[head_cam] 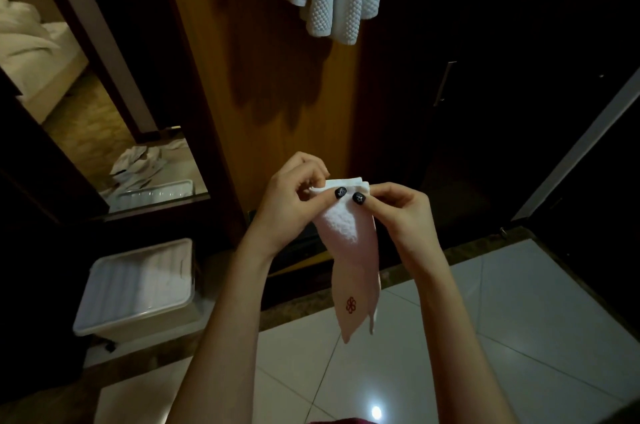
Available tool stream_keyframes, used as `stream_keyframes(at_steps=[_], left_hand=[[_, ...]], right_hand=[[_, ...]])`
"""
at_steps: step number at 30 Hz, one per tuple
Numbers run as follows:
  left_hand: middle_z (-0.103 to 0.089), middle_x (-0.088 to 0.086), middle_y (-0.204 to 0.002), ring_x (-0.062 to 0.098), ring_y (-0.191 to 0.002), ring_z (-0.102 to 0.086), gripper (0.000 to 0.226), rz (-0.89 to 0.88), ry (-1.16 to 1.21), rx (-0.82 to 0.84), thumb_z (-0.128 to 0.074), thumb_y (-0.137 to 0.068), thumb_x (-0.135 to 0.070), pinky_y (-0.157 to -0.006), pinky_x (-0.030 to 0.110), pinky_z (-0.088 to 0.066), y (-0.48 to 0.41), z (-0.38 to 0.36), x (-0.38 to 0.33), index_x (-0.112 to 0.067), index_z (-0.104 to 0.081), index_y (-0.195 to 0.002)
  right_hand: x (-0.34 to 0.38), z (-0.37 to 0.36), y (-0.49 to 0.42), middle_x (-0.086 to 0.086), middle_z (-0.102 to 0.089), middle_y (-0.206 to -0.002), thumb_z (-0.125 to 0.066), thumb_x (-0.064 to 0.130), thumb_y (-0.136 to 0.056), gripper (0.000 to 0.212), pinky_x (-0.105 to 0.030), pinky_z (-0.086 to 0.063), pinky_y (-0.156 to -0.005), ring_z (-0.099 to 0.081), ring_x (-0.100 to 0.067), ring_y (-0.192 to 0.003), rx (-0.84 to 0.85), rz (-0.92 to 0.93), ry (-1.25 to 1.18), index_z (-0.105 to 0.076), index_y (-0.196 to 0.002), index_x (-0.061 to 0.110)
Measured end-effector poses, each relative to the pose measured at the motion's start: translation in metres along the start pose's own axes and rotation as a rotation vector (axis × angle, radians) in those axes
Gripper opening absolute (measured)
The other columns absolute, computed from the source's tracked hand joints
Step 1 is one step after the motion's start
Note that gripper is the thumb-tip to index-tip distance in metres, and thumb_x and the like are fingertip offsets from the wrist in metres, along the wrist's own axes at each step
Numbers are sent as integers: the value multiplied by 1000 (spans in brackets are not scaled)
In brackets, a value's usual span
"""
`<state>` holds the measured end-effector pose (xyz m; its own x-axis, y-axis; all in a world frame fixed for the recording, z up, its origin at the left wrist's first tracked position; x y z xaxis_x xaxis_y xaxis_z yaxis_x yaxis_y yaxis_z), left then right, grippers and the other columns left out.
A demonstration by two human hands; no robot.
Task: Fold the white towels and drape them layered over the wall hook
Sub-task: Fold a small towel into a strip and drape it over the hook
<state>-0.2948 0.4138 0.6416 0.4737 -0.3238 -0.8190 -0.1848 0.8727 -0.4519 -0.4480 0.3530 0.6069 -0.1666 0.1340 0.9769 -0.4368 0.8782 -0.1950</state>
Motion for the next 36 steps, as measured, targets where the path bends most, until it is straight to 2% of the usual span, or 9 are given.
stream_keyframes(at_steps=[6,8,11,14,18,23,29,32,36], left_hand=[[-69,-5,-89,19,-85,-64,19,100,217,-95,-68,-82,-22,-72,31,-51,4,-4,9,-19,-54,-69],[-62,0,-76,15,-75,-57,20,123,212,-99,-68,-83,-25,-66,31,-45,5,-3,13,-20,-54,-69],[-48,-12,-66,7,-65,-43,19,96,178,-108,-67,-83,-26,-59,26,-35,5,-3,8,-23,-53,-70],[-56,-18,-78,4,-74,-53,12,38,266,-118,-68,-84,-16,-67,19,-43,6,-3,-1,-24,-58,-84],[-68,-10,-111,8,-110,-62,30,10,322,27,-62,-90,0,-90,19,-48,7,-14,-10,-25,-70,-105],[-68,0,-109,7,-105,-63,31,34,229,-119,-60,-92,-4,-85,18,-50,-8,-9,-16,-32,-72,-98],[-59,-6,-111,-9,-96,-56,27,69,186,-278,-57,-97,-10,-79,10,-47,-42,0,-19,-22,-66,-119],[-54,-15,-116,-18,-100,-52,29,32,204,-268,-55,-97,-7,-81,8,-46,-53,0,-25,-17,-65,-123],[-55,-17,-120,-10,-111,-52,30,0,188,-165,-55,-97,-7,-92,18,-49,-56,-12,-27,-23,-64,-121]], right_hand=[[7,4,3,-6,-75,-85,-74,10,-84,6,-23,-57,-72,-72,-17,-85,-101,36,41,-76,-87,5],[8,4,3,-6,-75,-88,-73,11,-85,10,-23,-57,-73,-72,-16,-88,-100,30,62,-76,-91,5],[10,5,3,-3,-75,-90,-72,12,-85,8,-23,-57,-75,-72,-14,-89,-105,37,86,-76,-91,8],[14,8,2,-4,-75,-88,-75,15,-84,8,-27,-58,-77,-72,-16,-89,-153,59,111,-76,-88,8],[26,12,-3,-4,-75,-83,-75,15,-84,3,-28,-58,-78,-71,-17,-86,-222,117,77,-75,-83,12],[39,12,-15,1,-75,-91,-70,18,-89,7,-21,-55,-76,-70,-11,-91,-196,167,81,-75,-93,14],[32,23,-12,14,-66,-103,-61,17,-95,17,-14,-52,-81,-63,2,-99,-205,220,297,-62,-107,29],[20,20,-11,12,-65,-109,-63,25,-94,20,-23,-55,-83,-63,-2,-102,-154,176,323,-58,-112,32],[32,15,-27,6,-67,-109,-63,26,-95,19,-24,-56,-80,-65,-7,-98,-130,165,286,-60,-113,29]])
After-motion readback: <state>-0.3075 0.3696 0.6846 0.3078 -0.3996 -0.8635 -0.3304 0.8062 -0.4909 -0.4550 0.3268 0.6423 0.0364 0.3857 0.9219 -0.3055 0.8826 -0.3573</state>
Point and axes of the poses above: each hand's wrist, its own y-axis away from the middle knuckle, its own z-axis out of the back of the hand, x = y × z, the point moved 8 cm from there along -y, towards the middle knuckle
